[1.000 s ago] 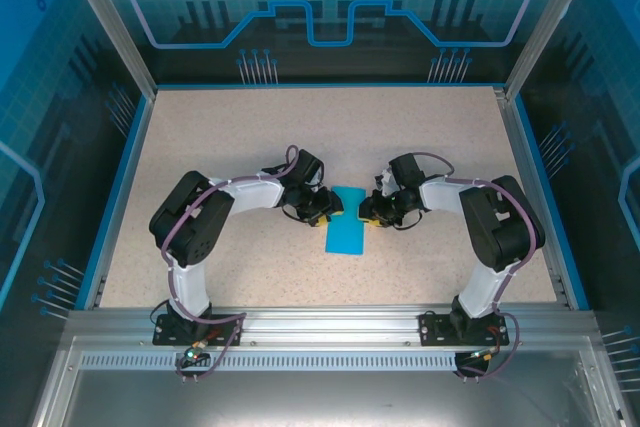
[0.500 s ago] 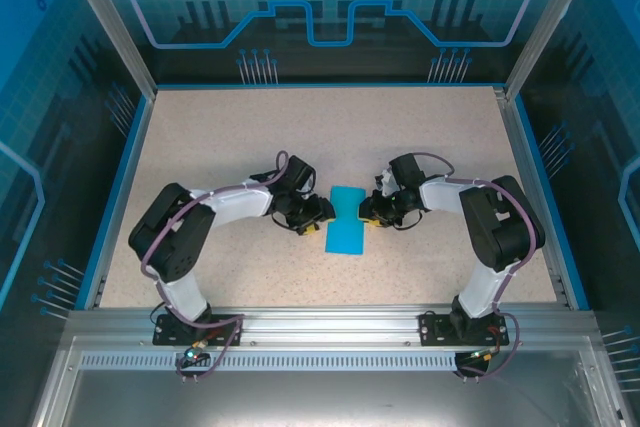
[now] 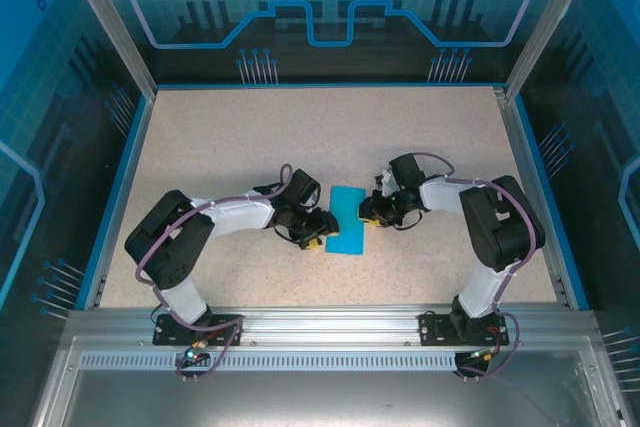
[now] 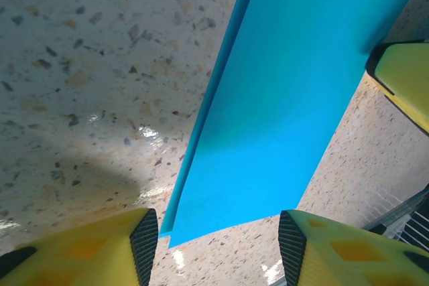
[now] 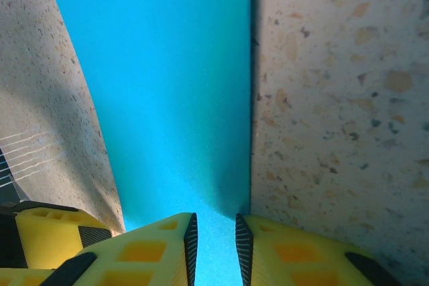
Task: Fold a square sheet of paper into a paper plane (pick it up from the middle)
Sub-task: Fold the triangle a second time at the center of the table.
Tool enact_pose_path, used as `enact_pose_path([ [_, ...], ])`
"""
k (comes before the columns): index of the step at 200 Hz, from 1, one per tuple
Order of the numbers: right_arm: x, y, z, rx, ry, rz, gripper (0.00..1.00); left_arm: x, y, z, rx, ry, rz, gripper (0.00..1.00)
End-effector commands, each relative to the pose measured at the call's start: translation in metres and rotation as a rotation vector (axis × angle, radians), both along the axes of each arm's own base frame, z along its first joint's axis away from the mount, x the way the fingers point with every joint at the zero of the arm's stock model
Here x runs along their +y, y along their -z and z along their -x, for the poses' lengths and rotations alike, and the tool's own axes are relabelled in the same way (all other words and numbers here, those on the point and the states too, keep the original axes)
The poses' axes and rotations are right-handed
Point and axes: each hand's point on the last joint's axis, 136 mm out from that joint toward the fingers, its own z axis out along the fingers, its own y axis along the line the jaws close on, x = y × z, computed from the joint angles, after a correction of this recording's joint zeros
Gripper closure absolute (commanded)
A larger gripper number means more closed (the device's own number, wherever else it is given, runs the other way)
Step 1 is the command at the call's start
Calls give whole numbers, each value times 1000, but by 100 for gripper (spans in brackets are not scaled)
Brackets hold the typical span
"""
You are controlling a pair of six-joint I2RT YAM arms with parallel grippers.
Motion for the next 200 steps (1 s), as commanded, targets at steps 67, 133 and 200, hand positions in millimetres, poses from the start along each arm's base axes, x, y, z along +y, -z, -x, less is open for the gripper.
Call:
enact_pose_path([
  [67,-20,43,30,116,-5,129,73,-8,16,18,63,27,13,48],
  [133,-21,44,33,121,-7,127,73,-14,16,19,55,29,41,55],
  [200,-21,45,35,125,-9,126,73,-18,8,14,27,25,63,56],
])
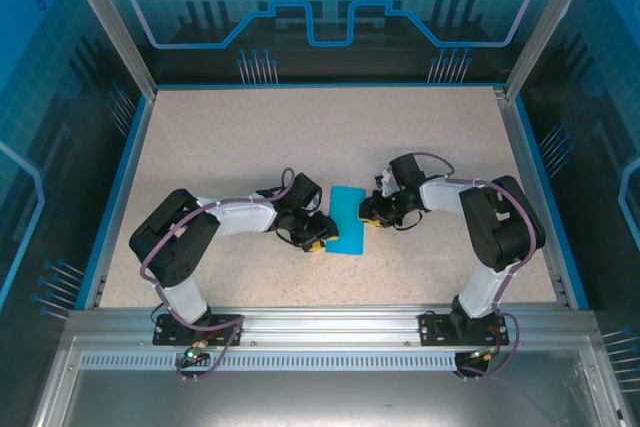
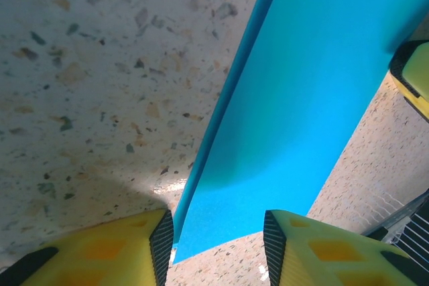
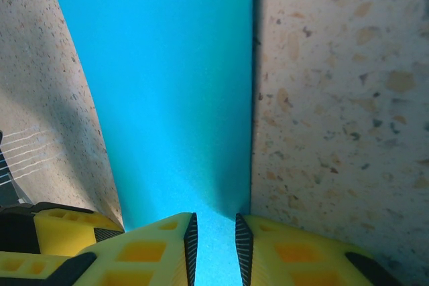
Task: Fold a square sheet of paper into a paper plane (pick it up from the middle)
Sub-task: Fold the triangle a second time at the center of the table.
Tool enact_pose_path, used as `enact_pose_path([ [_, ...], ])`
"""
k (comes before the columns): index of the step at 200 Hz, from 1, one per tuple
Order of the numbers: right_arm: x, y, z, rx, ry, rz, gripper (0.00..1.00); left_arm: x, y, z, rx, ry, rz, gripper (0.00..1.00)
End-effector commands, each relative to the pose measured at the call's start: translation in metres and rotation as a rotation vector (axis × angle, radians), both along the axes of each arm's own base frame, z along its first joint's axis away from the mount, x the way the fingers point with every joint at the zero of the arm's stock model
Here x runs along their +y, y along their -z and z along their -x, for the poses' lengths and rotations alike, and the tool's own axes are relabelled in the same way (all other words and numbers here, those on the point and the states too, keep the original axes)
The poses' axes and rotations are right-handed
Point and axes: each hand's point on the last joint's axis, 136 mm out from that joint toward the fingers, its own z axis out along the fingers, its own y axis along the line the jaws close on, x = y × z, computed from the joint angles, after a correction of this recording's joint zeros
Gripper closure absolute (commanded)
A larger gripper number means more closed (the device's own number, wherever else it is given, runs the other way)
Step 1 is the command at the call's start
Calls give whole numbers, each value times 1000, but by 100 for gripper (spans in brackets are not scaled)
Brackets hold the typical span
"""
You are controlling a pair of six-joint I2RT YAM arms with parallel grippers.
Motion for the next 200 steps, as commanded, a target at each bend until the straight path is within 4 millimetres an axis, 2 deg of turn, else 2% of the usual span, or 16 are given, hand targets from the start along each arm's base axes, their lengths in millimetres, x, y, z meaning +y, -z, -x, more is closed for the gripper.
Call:
enact_pose_path([
  [1,-21,45,34,131,-2,126,73,-14,-2,8,6,31,57,56],
  [115,-20,46,33,134,-3,123,73,-17,-5,4,-12,31,67,57],
  [161,-12,34,27,97,-11,76,73,-18,-2,-12,-32,5,59,63],
  [200,-9,16,21,46,-20,58,70,-17,-8,-33,-52,-23,88,66],
])
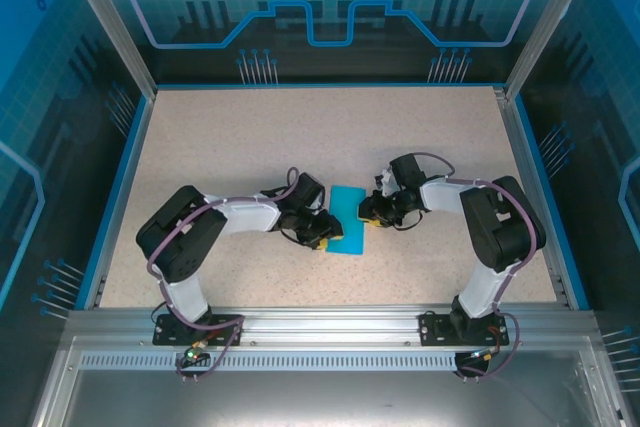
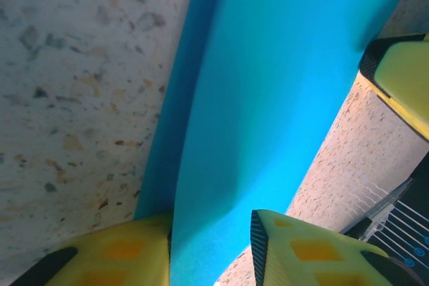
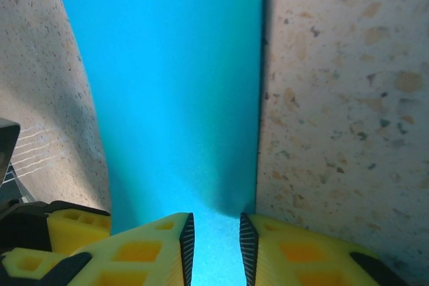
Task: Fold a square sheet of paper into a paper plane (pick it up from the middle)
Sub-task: Fold the triangle a second time at the center of the table.
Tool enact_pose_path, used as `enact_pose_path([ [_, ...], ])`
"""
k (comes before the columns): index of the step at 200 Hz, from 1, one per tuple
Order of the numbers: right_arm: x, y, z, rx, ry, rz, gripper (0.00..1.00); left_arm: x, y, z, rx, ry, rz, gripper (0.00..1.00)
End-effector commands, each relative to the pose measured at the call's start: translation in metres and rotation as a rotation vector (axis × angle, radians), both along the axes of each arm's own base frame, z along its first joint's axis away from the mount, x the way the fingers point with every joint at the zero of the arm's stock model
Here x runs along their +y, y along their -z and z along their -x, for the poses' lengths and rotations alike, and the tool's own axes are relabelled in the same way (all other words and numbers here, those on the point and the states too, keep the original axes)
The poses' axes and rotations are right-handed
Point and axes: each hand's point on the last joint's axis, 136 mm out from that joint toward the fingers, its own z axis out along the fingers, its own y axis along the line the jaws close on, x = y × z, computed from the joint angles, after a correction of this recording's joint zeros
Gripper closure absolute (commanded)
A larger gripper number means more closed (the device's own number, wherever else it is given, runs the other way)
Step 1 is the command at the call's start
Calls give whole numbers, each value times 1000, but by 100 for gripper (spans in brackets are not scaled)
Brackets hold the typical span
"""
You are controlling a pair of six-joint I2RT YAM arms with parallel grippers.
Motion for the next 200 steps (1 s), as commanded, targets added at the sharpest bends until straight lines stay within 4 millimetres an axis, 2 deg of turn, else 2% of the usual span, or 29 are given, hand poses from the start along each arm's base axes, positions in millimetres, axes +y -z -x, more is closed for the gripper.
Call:
enact_pose_path([
  [1,-11,19,21,54,-17,72,70,-4,-8,-22,-29,-31,28,66],
  [36,-14,7,21,10,-17,85,65,-5,-13,-33,-44,-27,50,65],
  [76,-24,5,26,0,-7,126,63,-13,-15,-45,-50,-20,96,66],
  [112,-24,4,26,-1,-5,122,62,-27,-22,-50,-55,5,171,67],
  [140,-21,2,24,-3,3,104,62,-27,-22,-50,-55,17,174,67],
  [158,-15,-6,21,-7,8,40,61,-28,-20,-50,-54,24,169,73],
  [169,-14,-13,20,-20,17,10,57,-26,-21,-52,-67,26,160,77],
  [200,-29,-32,18,-70,68,27,46,-25,-37,-63,-149,40,165,93],
])
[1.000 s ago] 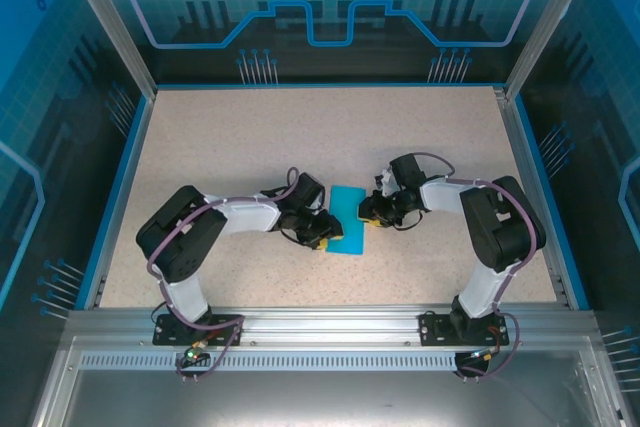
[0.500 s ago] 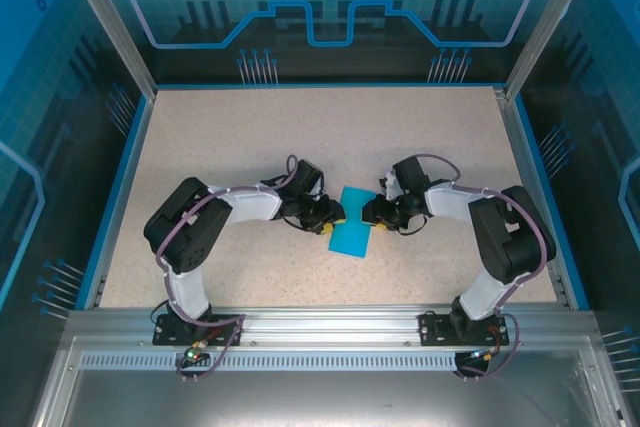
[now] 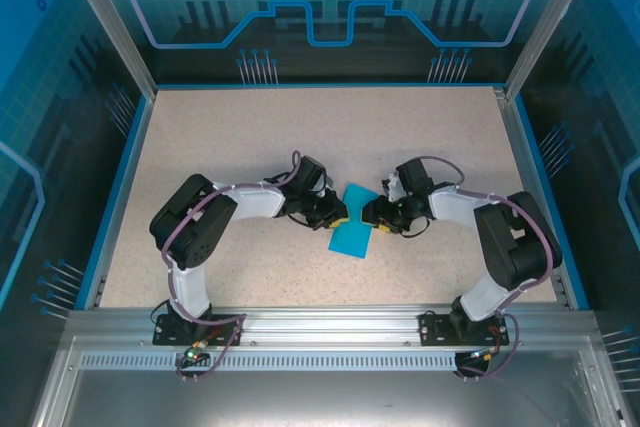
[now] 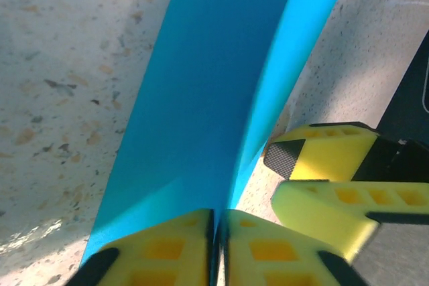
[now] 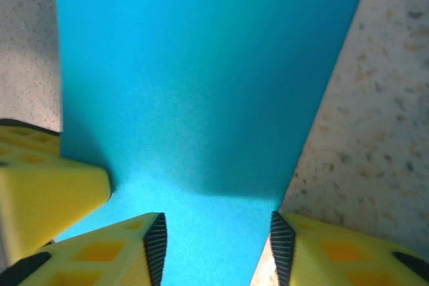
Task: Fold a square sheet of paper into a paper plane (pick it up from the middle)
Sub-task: Fold the triangle a second time at the center of the table.
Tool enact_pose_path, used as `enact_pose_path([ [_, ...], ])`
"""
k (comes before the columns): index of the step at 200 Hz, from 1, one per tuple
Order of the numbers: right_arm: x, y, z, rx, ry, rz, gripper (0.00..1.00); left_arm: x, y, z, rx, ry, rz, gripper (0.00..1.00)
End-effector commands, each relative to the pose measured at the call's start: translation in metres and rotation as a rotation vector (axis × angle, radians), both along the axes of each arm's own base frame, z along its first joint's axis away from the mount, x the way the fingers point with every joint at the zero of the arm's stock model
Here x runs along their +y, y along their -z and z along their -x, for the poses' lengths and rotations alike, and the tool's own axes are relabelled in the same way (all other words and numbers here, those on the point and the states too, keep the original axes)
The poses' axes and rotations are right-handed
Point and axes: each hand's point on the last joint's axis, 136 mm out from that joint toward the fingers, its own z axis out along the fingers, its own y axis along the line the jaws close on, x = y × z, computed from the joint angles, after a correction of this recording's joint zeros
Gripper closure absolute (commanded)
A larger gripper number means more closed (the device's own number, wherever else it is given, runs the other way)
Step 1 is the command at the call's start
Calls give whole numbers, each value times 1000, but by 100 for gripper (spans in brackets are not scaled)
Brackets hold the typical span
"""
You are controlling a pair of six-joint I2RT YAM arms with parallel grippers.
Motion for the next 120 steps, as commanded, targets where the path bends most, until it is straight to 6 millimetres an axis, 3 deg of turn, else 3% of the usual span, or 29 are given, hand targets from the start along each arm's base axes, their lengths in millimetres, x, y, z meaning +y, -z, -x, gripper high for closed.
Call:
enact_pose_path([
  [1,-12,-19,0,-31,43,-14,46,-2,-20,-14,-79,19,24,93],
  [17,-20,-29,0,-73,62,16,41,1,-29,-19,-121,22,15,100],
  [43,-34,-38,2,-110,90,83,37,8,-39,-23,-157,30,9,100],
  [78,-32,-38,7,-99,87,67,36,20,-50,-25,-166,23,23,100],
  [120,-34,-46,7,-118,101,69,36,52,-101,-25,-213,-2,25,100],
])
